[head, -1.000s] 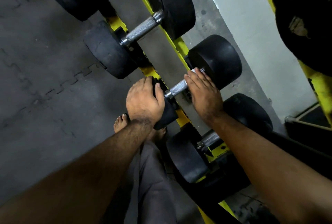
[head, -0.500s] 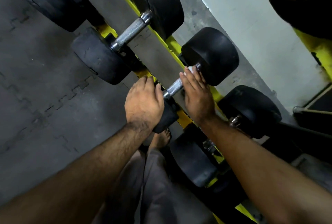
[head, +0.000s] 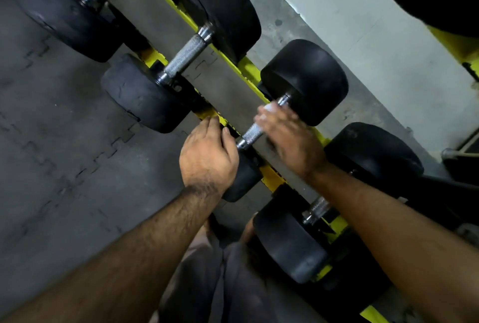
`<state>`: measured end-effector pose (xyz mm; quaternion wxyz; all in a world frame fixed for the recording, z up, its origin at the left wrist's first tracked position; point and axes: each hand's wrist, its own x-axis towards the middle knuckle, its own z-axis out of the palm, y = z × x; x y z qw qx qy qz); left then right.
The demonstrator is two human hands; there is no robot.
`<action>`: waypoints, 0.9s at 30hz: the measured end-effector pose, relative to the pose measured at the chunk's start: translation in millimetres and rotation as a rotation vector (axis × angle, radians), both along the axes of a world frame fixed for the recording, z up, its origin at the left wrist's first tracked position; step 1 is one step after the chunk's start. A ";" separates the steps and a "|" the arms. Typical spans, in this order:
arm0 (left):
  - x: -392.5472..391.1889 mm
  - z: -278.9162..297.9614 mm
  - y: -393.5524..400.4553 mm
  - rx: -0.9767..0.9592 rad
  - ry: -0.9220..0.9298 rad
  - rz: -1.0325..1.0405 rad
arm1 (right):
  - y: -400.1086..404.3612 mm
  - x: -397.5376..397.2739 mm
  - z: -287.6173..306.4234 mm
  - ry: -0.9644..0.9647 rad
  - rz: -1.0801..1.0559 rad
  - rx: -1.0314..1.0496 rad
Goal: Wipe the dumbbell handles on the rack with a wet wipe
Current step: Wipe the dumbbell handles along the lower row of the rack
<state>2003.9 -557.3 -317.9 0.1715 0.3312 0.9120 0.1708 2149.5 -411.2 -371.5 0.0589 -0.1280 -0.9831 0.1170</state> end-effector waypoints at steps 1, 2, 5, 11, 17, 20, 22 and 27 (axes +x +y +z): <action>-0.1 -0.2 -0.1 0.004 0.005 -0.002 | 2.7 -0.6 1.3 0.011 -0.109 -0.007; 0.1 -0.5 0.1 0.002 0.012 -0.002 | -3.3 -3.1 1.2 0.025 -0.175 -0.017; 0.8 -0.1 1.3 -0.009 0.015 0.012 | -33.7 -9.2 -7.3 -0.003 0.065 -0.085; 3.2 2.6 1.7 -0.019 0.022 0.036 | -12.7 -1.8 -5.1 0.018 -0.064 -0.010; 4.8 2.7 2.4 -0.032 0.032 0.033 | -25.3 -0.8 -8.3 -0.068 0.275 0.034; 5.3 3.5 3.2 -0.042 0.030 0.031 | -4.3 6.5 -6.5 -0.007 0.085 0.111; 5.5 3.3 1.8 -0.045 0.038 0.028 | -10.9 4.8 -8.9 0.060 -0.131 0.082; 5.6 3.6 2.5 -0.045 0.044 0.041 | -35.2 4.0 -20.6 0.041 0.081 0.049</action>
